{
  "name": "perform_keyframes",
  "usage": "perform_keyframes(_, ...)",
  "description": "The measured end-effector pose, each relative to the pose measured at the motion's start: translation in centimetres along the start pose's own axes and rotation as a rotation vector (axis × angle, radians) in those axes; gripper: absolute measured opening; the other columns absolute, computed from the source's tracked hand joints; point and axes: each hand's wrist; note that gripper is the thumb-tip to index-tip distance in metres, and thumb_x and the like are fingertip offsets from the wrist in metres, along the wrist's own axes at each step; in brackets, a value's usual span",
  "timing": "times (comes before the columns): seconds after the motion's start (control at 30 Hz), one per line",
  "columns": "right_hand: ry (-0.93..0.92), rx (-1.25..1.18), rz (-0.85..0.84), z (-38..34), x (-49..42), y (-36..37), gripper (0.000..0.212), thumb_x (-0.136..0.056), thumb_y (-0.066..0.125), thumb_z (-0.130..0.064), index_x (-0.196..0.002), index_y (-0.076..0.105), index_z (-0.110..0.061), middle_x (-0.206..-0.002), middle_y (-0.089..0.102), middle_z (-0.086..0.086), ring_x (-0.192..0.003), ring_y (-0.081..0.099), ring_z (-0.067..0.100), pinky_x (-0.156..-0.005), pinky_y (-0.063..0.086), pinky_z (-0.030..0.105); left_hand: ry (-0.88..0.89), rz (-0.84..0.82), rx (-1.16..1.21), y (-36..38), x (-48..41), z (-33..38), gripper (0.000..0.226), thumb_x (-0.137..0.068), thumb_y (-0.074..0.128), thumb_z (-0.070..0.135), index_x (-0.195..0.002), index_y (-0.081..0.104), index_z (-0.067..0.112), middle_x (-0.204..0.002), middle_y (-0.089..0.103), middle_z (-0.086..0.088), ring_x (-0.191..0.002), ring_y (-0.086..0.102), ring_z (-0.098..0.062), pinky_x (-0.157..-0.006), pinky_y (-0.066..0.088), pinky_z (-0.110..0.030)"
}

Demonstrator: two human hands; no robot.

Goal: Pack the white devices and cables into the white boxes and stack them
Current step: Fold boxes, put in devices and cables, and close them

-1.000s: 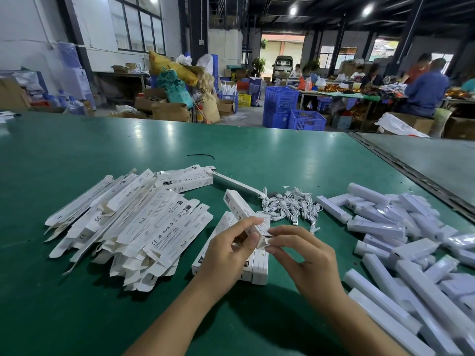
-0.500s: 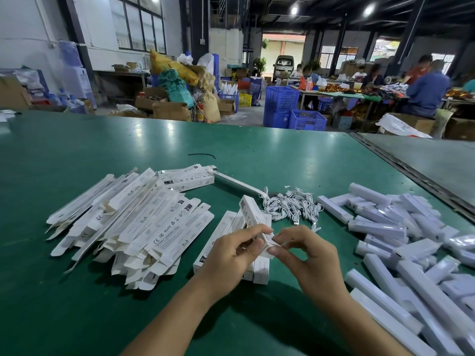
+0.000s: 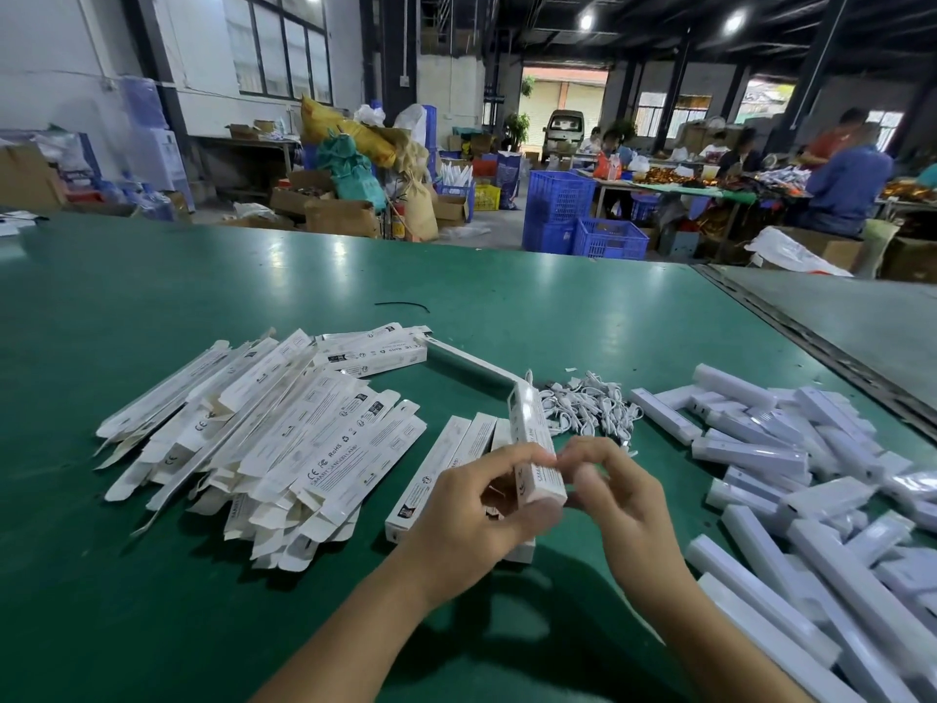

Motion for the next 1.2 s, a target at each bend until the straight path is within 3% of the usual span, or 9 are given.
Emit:
perform_keyframes(0.2, 0.465, -0.261, 0.035, 0.1, -0.8, -0.2, 0.047, -0.075, 0.068, -0.026, -0.117, 0.053, -0.012, -0.102, 0.064, 0.022, -0.071, 0.067, 0.022, -0.054, 0.054, 0.029, 0.019, -0.042, -0.159, 0.8, 0.2, -0.4, 0.031, -0.081, 0.064, 0.049, -0.111, 0.064, 0.04, -0.083, 0.066, -0.003, -0.073, 0.059, -0.02, -0.068, 0.051, -0.031)
perform_keyframes(0.37, 0.565, -0.37, 0.06, 0.5, -1.1, -1.0, 0.039, -0.085, 0.067, -0.009, -0.12, 0.052, -0.015, -0.101, 0.07, 0.027, -0.069, 0.069, 0.029, -0.053, 0.055, 0.032, 0.019, -0.079, -0.257, 0.9, 0.1, -0.9, 0.051, -0.083, 0.061, 0.067, -0.13, 0.044, 0.062, -0.091, 0.068, 0.015, -0.073, 0.06, 0.002, -0.069, 0.045, -0.011)
perform_keyframes(0.43, 0.552, -0.219, 0.112, 0.7, -1.1, -1.1, 0.03, -0.089, 0.067, -0.009, -0.116, 0.057, -0.016, -0.093, 0.073, 0.02, -0.07, 0.07, 0.029, -0.056, 0.055, 0.034, 0.009, -0.047, -0.285, 0.9, 0.0, -1.1, 0.065, -0.082, 0.053, 0.077, -0.14, 0.026, 0.063, -0.086, 0.068, 0.017, -0.068, 0.058, 0.0, -0.067, 0.044, -0.013)
perform_keyframes(0.53, 0.496, 0.268, 0.207, 1.3, -1.0, -1.5, 0.023, -0.086, 0.073, -0.026, -0.107, 0.065, -0.019, -0.084, 0.076, 0.002, -0.075, 0.071, 0.017, -0.069, 0.057, 0.035, 0.01, 0.157, -0.382, 0.7, -0.2, -1.4, 0.056, -0.085, 0.042, 0.079, -0.135, 0.037, 0.053, -0.082, 0.063, 0.017, -0.075, 0.056, -0.003, -0.074, 0.048, -0.023)
perform_keyframes(0.63, 0.463, 0.633, 0.176, 1.6, -1.1, -1.6, 0.019, -0.086, 0.071, -0.037, -0.1, 0.065, -0.027, -0.082, 0.069, -0.015, -0.065, 0.064, -0.005, -0.054, 0.046, 0.011, -0.079, 0.356, -0.699, 0.0, -0.3, -1.5, 0.05, -0.092, 0.046, 0.059, -0.136, 0.046, 0.034, -0.115, 0.059, 0.014, -0.111, 0.05, -0.013, -0.096, 0.043, -0.034)
perform_keyframes(0.73, 0.454, 0.824, 0.089, 1.9, -1.2, -1.6, 0.019, -0.089, 0.065, -0.041, -0.098, 0.071, -0.026, -0.076, 0.063, -0.02, -0.06, 0.056, -0.008, -0.045, 0.033, 0.005, -0.289, 0.338, -0.831, -0.5, -0.3, -2.1, 0.057, -0.097, 0.047, 0.051, -0.147, 0.034, 0.028, -0.145, 0.043, 0.006, -0.131, 0.037, -0.016, -0.106, 0.037, -0.034)
perform_keyframes(0.8, 0.431, 0.894, 0.018, 2.0, -1.2, -1.4, 0.022, -0.091, 0.062, -0.039, -0.097, 0.076, -0.025, -0.072, 0.065, -0.02, -0.055, 0.055, -0.005, -0.046, 0.034, 0.007, -0.342, 0.337, -0.818, -0.5, -0.2, -2.2, 0.057, -0.096, 0.05, 0.05, -0.146, 0.035, 0.028, -0.143, 0.045, 0.006, -0.13, 0.04, -0.015, -0.099, 0.041, -0.032)
perform_keyframes(0.93, 0.383, 0.973, -0.103, 2.3, -1.3, -1.1, 0.028, -0.094, 0.058, -0.037, -0.094, 0.076, -0.016, -0.09, 0.075, 0.001, -0.079, 0.066, 0.016, -0.068, 0.049, 0.027, -0.352, 0.392, -0.844, -0.3, -0.2, -1.9, 0.044, -0.094, 0.055, 0.046, -0.134, 0.046, 0.03, -0.127, 0.055, 0.01, -0.113, 0.049, -0.013, -0.075, 0.041, -0.025)
perform_keyframes(1.2, 0.247, 0.951, -0.203, 3.4, -1.0, -1.2, 0.032, -0.101, 0.047, -0.037, -0.109, 0.072, -0.018, -0.105, 0.06, -0.003, -0.103, 0.054, 0.012, -0.08, 0.037, 0.024, -0.351, 0.498, -0.849, -1.9, -0.3, -0.9, 0.029, -0.1, 0.052, 0.026, -0.128, 0.054, 0.025, -0.117, 0.062, 0.004, -0.105, 0.053, -0.017, -0.08, 0.051, -0.036)
Point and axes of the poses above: each hand's wrist, its own x-axis away from the middle knuckle, its own y-axis out of the palm, z = x × y
